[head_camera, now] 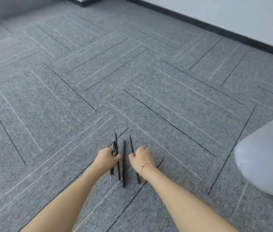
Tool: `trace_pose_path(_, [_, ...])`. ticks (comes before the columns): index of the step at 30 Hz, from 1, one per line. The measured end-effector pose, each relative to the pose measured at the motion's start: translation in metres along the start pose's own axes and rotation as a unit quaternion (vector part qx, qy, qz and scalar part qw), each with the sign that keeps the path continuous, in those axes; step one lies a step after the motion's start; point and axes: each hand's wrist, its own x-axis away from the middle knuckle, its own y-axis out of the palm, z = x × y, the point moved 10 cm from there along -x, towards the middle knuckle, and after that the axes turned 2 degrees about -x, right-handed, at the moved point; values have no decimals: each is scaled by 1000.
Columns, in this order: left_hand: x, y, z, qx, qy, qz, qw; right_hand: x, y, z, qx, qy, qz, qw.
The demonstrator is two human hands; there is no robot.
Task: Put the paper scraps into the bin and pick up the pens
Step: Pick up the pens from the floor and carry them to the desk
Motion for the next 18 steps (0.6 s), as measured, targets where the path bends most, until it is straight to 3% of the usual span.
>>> trace_pose_path(10, [2, -20, -24, -25, -13, 18, 999, 13, 28, -30, 95, -31, -20, 995])
trace_pose_path(14, [5, -15, -26, -57, -21, 6, 998, 8, 36, -27, 83, -28, -54, 995])
trace_pose_path(18, [8, -5, -33, -57, -31, -14, 998, 7, 42, -26, 147, -16, -85, 985])
